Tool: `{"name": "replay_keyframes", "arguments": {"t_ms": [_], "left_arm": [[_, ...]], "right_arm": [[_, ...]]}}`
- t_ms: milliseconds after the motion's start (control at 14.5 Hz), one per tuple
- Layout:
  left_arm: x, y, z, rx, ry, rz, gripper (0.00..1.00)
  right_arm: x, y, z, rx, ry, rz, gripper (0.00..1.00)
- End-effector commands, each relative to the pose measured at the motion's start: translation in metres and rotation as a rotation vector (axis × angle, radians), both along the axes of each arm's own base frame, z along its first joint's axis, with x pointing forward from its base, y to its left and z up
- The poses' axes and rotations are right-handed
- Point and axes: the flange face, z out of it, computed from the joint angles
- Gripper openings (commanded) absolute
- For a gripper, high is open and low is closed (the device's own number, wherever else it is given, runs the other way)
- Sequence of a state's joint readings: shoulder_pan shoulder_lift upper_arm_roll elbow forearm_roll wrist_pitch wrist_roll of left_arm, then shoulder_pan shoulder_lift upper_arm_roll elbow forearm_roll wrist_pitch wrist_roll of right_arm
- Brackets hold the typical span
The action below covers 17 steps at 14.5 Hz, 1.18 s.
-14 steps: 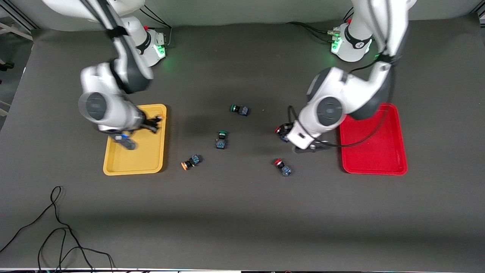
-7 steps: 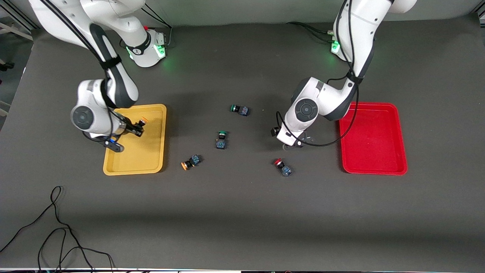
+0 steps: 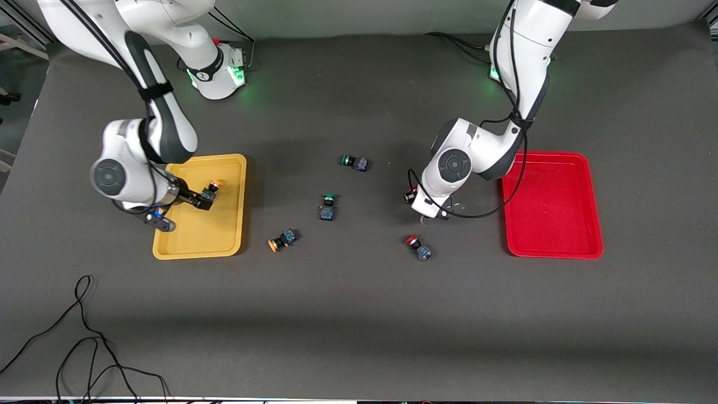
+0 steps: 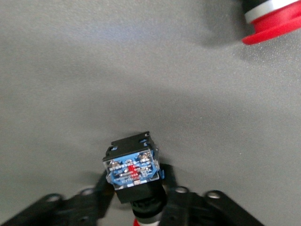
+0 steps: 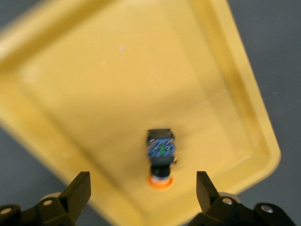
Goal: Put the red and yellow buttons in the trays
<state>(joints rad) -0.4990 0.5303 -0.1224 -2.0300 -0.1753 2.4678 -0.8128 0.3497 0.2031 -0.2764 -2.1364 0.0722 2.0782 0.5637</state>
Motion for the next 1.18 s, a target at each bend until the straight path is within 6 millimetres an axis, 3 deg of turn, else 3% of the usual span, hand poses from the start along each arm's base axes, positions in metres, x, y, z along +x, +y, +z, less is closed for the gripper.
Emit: {"name": "replay_keyframes", "arguments": {"t_ms": [0, 138, 277, 346, 415, 553, 692, 761, 969, 1107], "left_arm": [[0.005, -0.002, 0.02, 0.005, 0.021, 0.034, 0.0], [0.02, 0.01, 0.058, 0.018, 0.059, 0.024, 0.0], [0.036, 0.048, 0.104, 0.035, 0.119, -0.043, 0.0], [0.039, 0.073, 0.119, 0.036, 0.136, -0.106, 0.0], [0.049, 0.122, 0.125, 0.048, 0.153, -0.135, 0.0], [0.062, 0.203, 0.123, 0.017, 0.177, -0.208, 0.0], [0.068, 0.286, 0.107, 0.038, 0.174, -0.281, 0.0], [0.064, 0.31, 0.098, 0.033, 0.169, -0.291, 0.0], [0.034, 0.327, 0.065, 0.035, 0.171, -0.279, 0.0], [0.015, 0.332, 0.044, 0.037, 0.134, -0.268, 0.0]], "right_arm": [[0.047, 0.055, 0.067, 0.032, -0.046, -0.058, 1.0], [0.071, 0.102, 0.076, 0.117, -0.071, -0.139, 1.0], [0.098, 0.155, 0.053, 0.129, -0.065, -0.221, 1.0], [0.106, 0.192, 0.033, 0.127, -0.063, -0.233, 1.0], [0.112, 0.215, 0.01, 0.107, -0.074, -0.263, 1.0], [0.114, 0.235, -0.035, 0.085, -0.114, -0.275, 1.0], [0.108, 0.243, -0.081, 0.072, -0.128, -0.293, 1.0], [0.102, 0.25, -0.095, 0.054, -0.128, -0.298, 1.0], [0.094, 0.237, -0.112, 0.005, -0.116, -0.278, 1.0], [0.095, 0.233, -0.113, 0.002, -0.115, -0.279, 1.0]]}}
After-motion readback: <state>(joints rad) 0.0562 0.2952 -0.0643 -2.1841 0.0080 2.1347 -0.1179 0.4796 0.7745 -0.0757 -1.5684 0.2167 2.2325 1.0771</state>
